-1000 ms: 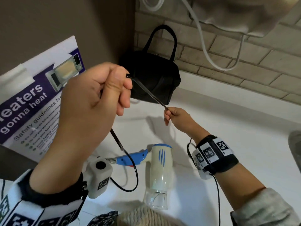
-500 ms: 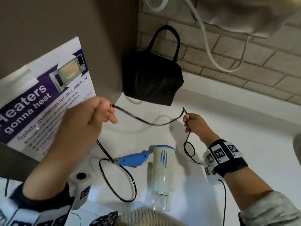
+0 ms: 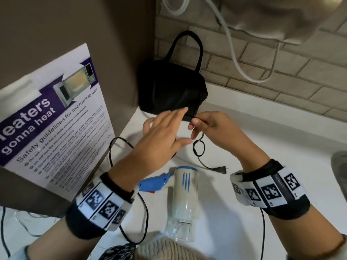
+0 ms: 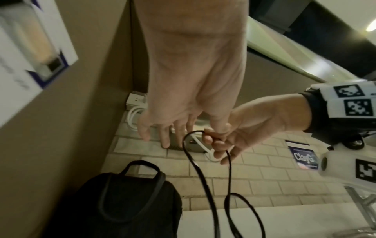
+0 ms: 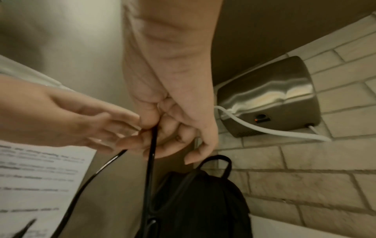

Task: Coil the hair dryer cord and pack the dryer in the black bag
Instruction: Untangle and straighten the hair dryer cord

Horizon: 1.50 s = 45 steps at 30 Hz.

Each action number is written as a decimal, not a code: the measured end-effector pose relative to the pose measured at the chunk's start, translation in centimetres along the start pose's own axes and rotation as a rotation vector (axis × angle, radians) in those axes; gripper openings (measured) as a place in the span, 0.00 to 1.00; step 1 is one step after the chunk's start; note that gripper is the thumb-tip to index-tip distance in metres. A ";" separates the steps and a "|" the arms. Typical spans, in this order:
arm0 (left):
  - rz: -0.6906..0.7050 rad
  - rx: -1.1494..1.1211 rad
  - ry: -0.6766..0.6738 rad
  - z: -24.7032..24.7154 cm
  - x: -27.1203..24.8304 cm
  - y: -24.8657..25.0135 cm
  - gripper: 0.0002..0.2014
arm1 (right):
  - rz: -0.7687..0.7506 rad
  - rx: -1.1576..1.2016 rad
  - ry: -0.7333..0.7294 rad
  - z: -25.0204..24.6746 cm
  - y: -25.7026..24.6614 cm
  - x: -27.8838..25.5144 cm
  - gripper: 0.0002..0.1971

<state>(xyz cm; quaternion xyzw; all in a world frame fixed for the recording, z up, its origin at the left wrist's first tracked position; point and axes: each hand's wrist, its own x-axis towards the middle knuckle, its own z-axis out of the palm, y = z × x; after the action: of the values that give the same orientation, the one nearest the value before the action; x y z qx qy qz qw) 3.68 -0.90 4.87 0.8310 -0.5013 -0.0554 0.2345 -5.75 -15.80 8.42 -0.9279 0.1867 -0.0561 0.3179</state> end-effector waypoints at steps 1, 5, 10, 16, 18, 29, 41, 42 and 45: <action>-0.001 0.027 0.030 -0.3 0.6 0.6 0.26 | -0.037 -0.037 -0.001 0.1 -0.4 -0.2 0.14; -0.008 -0.031 0.037 -1.6 1.6 1.1 0.12 | -0.072 -0.104 0.010 0.4 -0.1 -0.5 0.12; -0.063 -0.394 0.073 -3.0 1.1 1.5 0.17 | 0.017 -0.045 0.050 1.6 1.6 -0.1 0.18; -0.022 -0.640 0.170 -4.3 1.0 0.3 0.15 | 0.063 0.074 0.101 2.5 4.9 0.8 0.18; -0.072 -0.669 0.236 -3.9 1.2 -0.4 0.15 | 0.049 0.138 0.131 2.0 5.0 0.8 0.15; 0.009 0.227 0.073 1.0 2.1 1.6 0.27 | 0.068 0.183 0.099 2.2 1.9 -0.4 0.21; -0.216 -0.653 0.322 -2.7 2.8 -1.8 0.15 | 0.200 0.233 -0.162 1.6 6.5 -2.8 0.19; -0.222 -0.669 0.308 -2.9 2.6 -1.9 0.16 | 0.227 0.225 -0.127 1.9 7.3 -2.9 0.20; -0.258 -0.681 0.180 -2.8 2.0 -2.2 0.22 | 0.292 0.268 -0.032 2.3 8.6 -3.1 0.20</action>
<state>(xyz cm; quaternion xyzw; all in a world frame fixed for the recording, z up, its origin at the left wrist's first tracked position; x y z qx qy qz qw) 7.32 -0.83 6.61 0.7634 -0.3226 -0.1747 0.5316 -10.79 -19.63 1.40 -0.8410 0.3053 -0.0189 0.4464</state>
